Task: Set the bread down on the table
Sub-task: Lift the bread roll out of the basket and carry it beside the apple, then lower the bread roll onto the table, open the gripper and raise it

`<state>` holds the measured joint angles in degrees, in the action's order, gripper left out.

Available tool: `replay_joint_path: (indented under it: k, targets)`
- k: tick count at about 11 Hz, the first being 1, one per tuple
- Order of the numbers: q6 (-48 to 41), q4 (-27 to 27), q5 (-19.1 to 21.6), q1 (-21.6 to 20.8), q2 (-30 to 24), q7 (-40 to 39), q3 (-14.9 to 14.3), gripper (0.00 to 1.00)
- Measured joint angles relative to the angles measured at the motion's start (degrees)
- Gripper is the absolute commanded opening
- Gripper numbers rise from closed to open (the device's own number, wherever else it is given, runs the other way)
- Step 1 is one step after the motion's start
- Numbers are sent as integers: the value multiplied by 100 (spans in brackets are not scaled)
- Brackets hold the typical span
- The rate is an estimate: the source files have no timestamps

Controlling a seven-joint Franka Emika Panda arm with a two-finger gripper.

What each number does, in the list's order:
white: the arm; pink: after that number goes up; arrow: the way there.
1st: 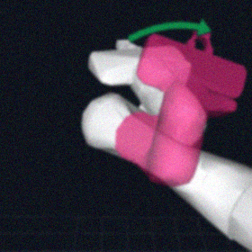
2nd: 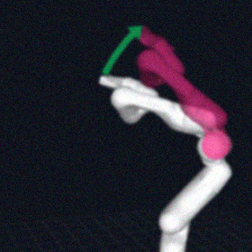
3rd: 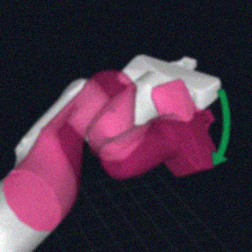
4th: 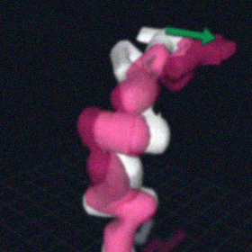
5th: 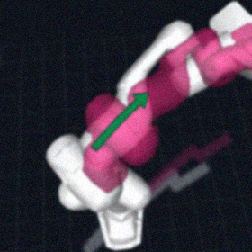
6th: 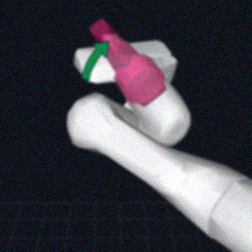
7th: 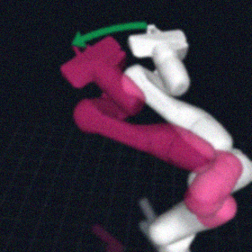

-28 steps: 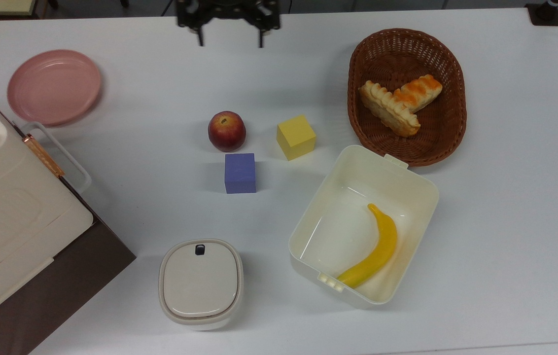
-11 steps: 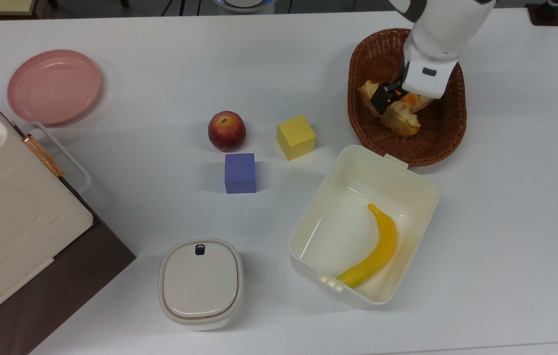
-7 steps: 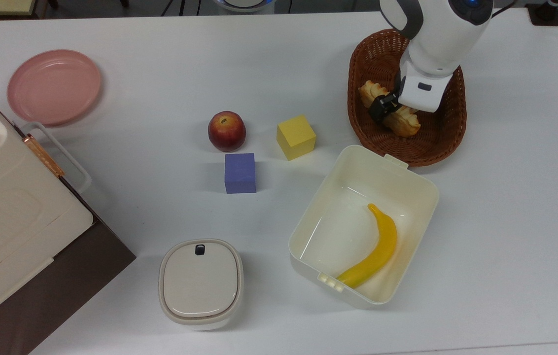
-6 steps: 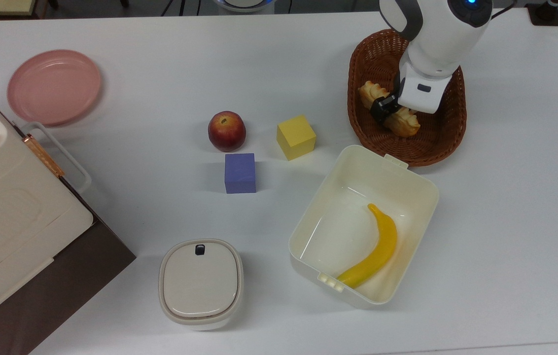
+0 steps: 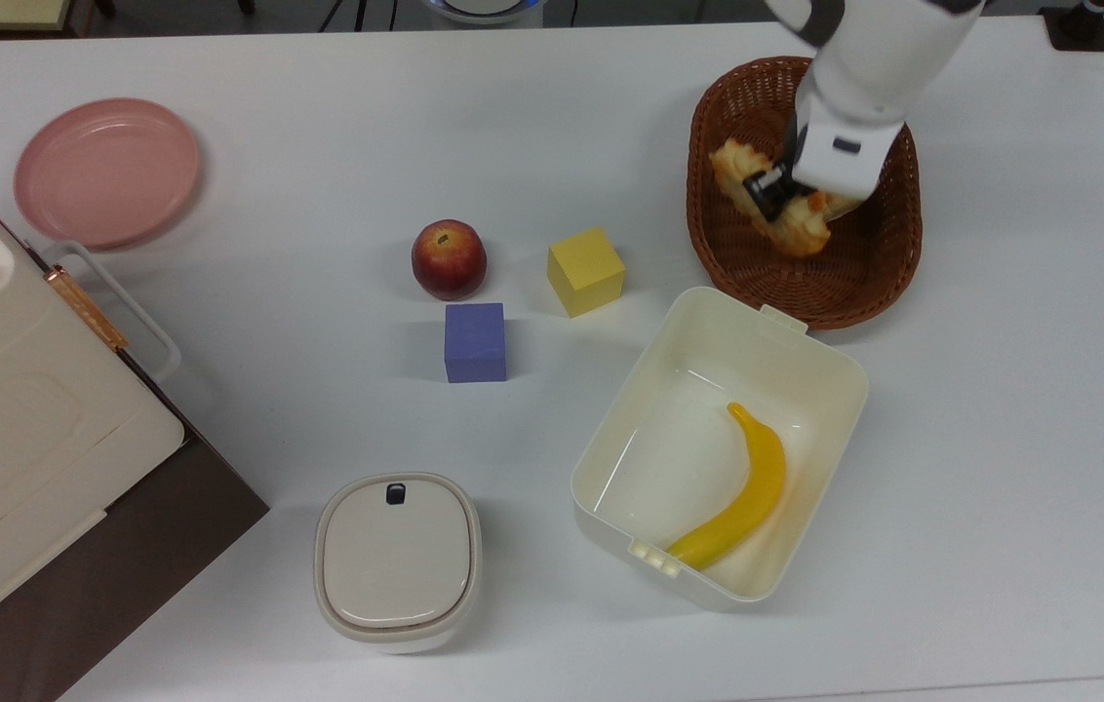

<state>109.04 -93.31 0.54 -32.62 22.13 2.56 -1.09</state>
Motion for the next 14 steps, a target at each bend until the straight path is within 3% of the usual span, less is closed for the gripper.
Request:
replay_joint_path:
  k: [2,4,6,9,10,11,12,14]
  targets:
    - [-531,100,-3,63,-483,2,-91,26]
    - [-671,99,-40,404,-839,0,-120,27]
    - [-696,97,-254,1025,-977,-297,-137,28]
    - [-696,96,-395,2229,-985,-1355,-173,31]
    - [-696,96,-411,2600,-986,-1707,-182,38]
    - [-696,94,-413,2921,-985,-2024,-185,84]
    - [-682,94,-413,3204,-983,-2267,-186,100]
    - [-568,91,-412,3454,-963,-2398,-185,100]
